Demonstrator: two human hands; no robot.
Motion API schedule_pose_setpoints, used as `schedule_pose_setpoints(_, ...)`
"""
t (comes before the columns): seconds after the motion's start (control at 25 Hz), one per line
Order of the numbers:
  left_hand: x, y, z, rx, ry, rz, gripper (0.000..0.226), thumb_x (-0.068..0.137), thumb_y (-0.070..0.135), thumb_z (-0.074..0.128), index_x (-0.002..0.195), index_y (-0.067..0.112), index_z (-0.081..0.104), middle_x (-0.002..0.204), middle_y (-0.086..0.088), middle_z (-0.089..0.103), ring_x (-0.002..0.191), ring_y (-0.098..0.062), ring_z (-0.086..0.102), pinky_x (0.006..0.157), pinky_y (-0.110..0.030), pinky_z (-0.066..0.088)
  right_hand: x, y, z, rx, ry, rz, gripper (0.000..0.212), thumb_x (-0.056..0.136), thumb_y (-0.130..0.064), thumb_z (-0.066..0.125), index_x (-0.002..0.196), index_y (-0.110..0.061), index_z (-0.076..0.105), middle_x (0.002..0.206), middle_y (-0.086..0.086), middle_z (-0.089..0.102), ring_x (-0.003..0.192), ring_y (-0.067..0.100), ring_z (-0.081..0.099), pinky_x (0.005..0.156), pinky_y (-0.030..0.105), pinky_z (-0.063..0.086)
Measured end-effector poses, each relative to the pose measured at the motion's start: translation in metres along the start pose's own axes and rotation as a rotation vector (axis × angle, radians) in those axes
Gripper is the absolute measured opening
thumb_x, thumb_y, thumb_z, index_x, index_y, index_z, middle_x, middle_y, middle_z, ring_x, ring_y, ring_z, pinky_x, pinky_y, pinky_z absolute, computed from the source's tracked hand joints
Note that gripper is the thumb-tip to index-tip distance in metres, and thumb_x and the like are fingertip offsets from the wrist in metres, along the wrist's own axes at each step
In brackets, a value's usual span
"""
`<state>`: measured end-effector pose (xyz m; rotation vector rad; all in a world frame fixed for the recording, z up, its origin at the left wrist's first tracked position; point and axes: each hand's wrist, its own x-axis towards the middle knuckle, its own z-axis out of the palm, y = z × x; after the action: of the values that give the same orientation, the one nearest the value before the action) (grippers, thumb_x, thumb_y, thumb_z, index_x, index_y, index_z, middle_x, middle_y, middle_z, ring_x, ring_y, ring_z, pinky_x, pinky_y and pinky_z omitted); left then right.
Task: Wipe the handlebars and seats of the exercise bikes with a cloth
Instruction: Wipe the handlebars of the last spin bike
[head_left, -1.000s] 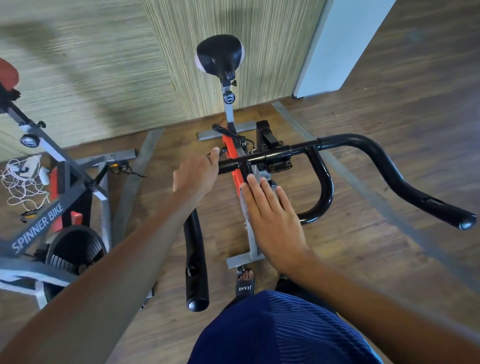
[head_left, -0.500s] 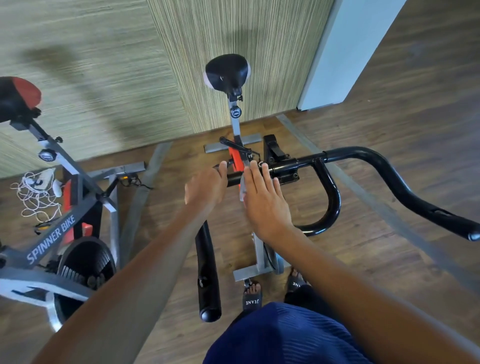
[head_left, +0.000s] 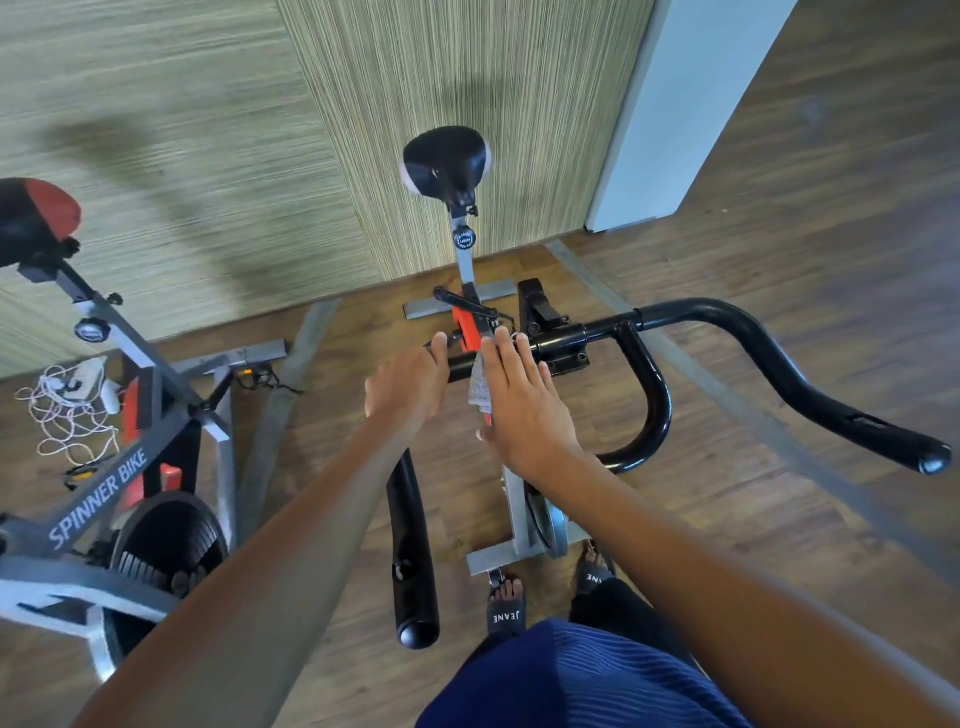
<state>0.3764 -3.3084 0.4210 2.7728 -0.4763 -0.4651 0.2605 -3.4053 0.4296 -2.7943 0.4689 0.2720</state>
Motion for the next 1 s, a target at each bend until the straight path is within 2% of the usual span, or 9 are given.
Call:
schedule_pose_setpoints(0.12,-0.002,0.003,-0.003,-0.01,-0.006,-0.02,0.066,0.106,0.047,0.013,0.065,0.012,0.051,0.065,-0.004,0.054,0.066,-0.025,0.049,0.069,-0.038,0.036,-0.021,0.009,-0.001,0.146,0.029,-0.014,0.092,0.098,-0.021,0.06,0.158,-0.012,-0.008,0.168,0.005,-0.008,0.155,0.024,-0.003,0.124,0.043,0.022)
schedule_pose_setpoints(0.2,-0.004,0.006,-0.005,-0.007,-0.006,-0.032,0.065,0.107,0.047,0.014,0.07,0.009,0.052,0.067,-0.005,0.054,0.062,-0.022,0.048,0.068,-0.037,0.035,-0.043,0.019,-0.009,0.205,0.016,-0.056,0.081,0.101,-0.023,0.055,0.16,-0.014,0.0,0.168,0.004,0.004,0.152,0.024,0.018,0.116,0.038,0.033)
schedule_pose_setpoints(0.28,-0.006,0.004,-0.006,-0.045,0.019,-0.058,0.061,0.106,0.048,0.017,0.076,0.009,0.054,0.072,-0.004,0.055,0.071,-0.026,0.054,0.073,-0.038,0.037,-0.049,0.031,-0.026,0.378,-0.069,-0.022,0.069,0.103,-0.026,0.05,0.16,-0.021,0.011,0.163,0.005,0.025,0.141,0.026,0.041,0.108,0.038,0.04)
schedule_pose_setpoints(0.36,-0.009,0.007,-0.006,-0.083,0.087,-0.043,0.047,0.105,0.044,0.026,0.088,0.014,0.058,0.087,-0.001,0.062,0.096,-0.03,0.059,0.087,-0.044,0.04,-0.051,0.045,-0.042,0.782,-0.088,0.098,0.05,0.104,-0.029,0.05,0.151,-0.028,0.035,0.141,0.005,0.056,0.122,0.022,0.058,0.103,0.037,0.047)
schedule_pose_setpoints(0.48,-0.024,0.038,-0.011,-0.244,0.203,0.049,0.025,0.101,0.035,0.045,0.114,0.022,0.062,0.121,0.0,0.059,0.122,-0.026,0.048,0.107,-0.047,0.032,-0.058,0.062,-0.063,1.486,0.013,0.332,0.022,0.103,-0.027,0.053,0.122,-0.021,0.063,0.117,0.006,0.071,0.106,0.021,0.069,0.091,0.032,0.054)
schedule_pose_setpoints(0.6,-0.063,0.099,-0.022,-0.487,0.248,0.399,0.013,0.097,0.021,0.058,0.104,0.016,0.067,0.1,0.008,0.058,0.106,-0.017,0.054,0.093,-0.03,0.039,-0.07,0.082,-0.075,1.969,0.08,0.433,0.032,0.103,-0.029,0.051,0.122,-0.006,0.065,0.115,0.013,0.073,0.105,0.024,0.07,0.092,0.035,0.054)
schedule_pose_setpoints(0.72,-0.094,0.148,-0.019,-0.529,0.153,0.639,0.011,0.096,0.019,0.059,0.1,0.016,0.069,0.09,0.01,0.057,0.088,-0.009,0.054,0.081,-0.025,0.043,-0.083,0.101,-0.083,2.19,0.115,0.414,0.042,0.105,-0.034,0.045,0.126,-0.002,0.063,0.119,0.018,0.07,0.105,0.025,0.069,0.09,0.036,0.053)
schedule_pose_setpoints(0.84,-0.105,0.176,-0.006,-0.469,0.034,0.648,0.021,0.097,0.027,0.06,0.113,0.019,0.068,0.097,0.008,0.058,0.096,-0.01,0.053,0.089,-0.027,0.045,-0.094,0.117,-0.088,2.206,0.132,0.42,0.05,0.103,-0.044,0.044,0.124,-0.005,0.066,0.116,0.016,0.071,0.1,0.024,0.072,0.079,0.032,0.058)
schedule_pose_setpoints(1.0,-0.115,0.198,0.006,-0.366,-0.13,0.636,0.059,0.09,0.048,0.066,0.14,0.019,0.055,0.125,0.006,0.053,0.121,-0.01,0.041,0.106,-0.023,0.031,-0.103,0.141,-0.097,2.213,0.14,0.359,0.074,0.097,-0.066,0.037,0.131,-0.005,0.063,0.13,0.018,0.065,0.122,0.029,0.062,0.107,0.042,0.045)
